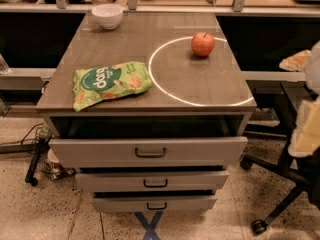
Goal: Open bottom drawer
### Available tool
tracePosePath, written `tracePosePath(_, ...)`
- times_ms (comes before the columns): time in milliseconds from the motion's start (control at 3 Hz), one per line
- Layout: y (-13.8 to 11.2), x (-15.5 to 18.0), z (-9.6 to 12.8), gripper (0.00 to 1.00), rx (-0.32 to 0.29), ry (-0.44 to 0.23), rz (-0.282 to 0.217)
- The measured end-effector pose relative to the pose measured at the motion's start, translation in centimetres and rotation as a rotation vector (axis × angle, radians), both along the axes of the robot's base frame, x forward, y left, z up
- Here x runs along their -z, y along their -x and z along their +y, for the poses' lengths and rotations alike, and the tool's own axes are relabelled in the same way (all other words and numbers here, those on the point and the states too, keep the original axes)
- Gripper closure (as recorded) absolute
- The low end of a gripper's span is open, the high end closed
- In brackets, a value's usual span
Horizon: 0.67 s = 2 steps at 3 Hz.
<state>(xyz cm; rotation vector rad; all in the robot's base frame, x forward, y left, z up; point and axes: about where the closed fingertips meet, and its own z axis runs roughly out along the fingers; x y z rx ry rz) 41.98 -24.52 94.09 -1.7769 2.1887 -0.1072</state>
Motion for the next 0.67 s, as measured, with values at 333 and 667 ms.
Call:
tracePosePath(333,1.0,4.8,-1.8,0.0,-0.038,-0.018,0.027)
tracePosePath(667,1.4,11.3,-3.0,0.0,-0.066,-0.054,0.085)
